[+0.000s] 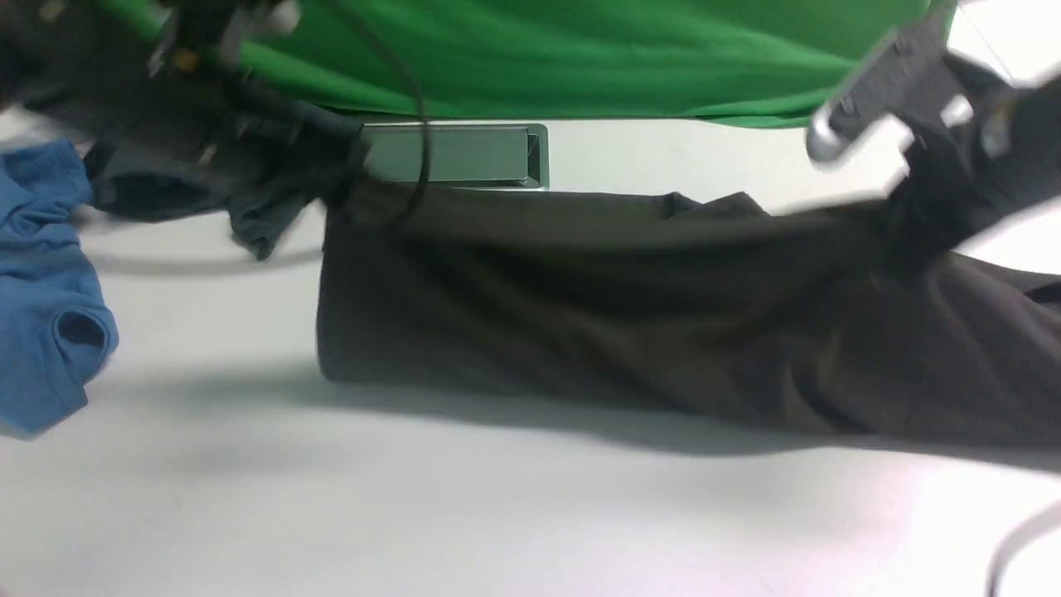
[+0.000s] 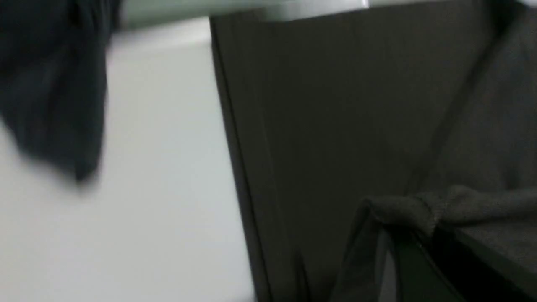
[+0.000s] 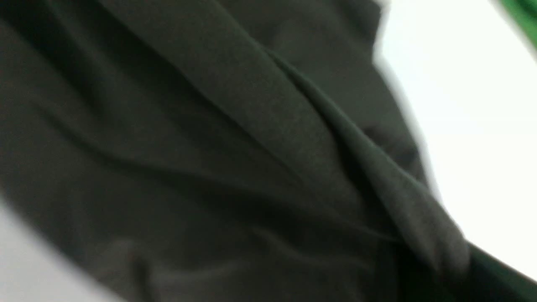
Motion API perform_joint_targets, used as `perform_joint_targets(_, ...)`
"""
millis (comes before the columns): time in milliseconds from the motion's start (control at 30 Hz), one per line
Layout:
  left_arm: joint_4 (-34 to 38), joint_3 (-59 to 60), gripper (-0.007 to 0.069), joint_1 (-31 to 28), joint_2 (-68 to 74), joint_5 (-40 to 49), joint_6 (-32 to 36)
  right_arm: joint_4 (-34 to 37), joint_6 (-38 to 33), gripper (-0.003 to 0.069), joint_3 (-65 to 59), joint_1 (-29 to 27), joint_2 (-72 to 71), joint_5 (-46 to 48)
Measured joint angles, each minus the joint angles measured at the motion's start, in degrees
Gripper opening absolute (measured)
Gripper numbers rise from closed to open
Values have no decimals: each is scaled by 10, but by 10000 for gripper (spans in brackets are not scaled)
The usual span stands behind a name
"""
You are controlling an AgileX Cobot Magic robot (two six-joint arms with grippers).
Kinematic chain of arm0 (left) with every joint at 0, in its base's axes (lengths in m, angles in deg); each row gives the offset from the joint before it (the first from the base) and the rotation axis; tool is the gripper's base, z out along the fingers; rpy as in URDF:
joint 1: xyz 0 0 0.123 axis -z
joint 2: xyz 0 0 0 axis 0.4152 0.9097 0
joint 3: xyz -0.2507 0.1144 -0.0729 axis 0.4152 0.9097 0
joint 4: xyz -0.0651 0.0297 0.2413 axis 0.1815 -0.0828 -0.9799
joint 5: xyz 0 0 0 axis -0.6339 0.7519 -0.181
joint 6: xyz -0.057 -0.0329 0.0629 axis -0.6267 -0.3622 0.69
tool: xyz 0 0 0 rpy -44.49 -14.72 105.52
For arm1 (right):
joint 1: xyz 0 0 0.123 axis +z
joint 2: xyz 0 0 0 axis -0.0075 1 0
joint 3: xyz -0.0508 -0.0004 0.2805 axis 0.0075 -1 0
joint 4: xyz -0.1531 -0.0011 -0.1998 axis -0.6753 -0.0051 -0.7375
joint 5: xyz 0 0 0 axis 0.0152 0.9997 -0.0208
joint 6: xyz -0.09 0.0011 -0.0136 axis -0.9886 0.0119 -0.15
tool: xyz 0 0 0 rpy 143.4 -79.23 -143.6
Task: Fold a long-sleeved shirt on a white desktop.
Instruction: 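Fold the black garment in half by bringing its near edge over to the far edge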
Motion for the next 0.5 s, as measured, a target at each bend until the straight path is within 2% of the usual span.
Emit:
perform_joint_targets(33,0,-6,38,0,6,-8,3,0,0,54,9,-2,5,-3)
perform_joint_targets(167,0,-100,42,0,130,-128,9,0,0,54,75,-35,118,-113)
perform_joint_targets(300,4,-152,90,0,239,-196,10,0,29,80,85,-52,211,-219)
perform_joint_targets(333,8,-165,117,0,261,-197,9,0,44,107,85,-56,233,-232)
perform_joint_targets(433,11,-185,234,-1,296,-180,3,-1,104,281,85,-67,258,-234)
perform_joint_targets(467,11,-188,296,-1,298,-169,2,-1,123,367,85,-69,257,-226)
perform_joint_targets(500,11,-190,342,-1,296,-157,1,-1,129,409,85,-71,253,-221)
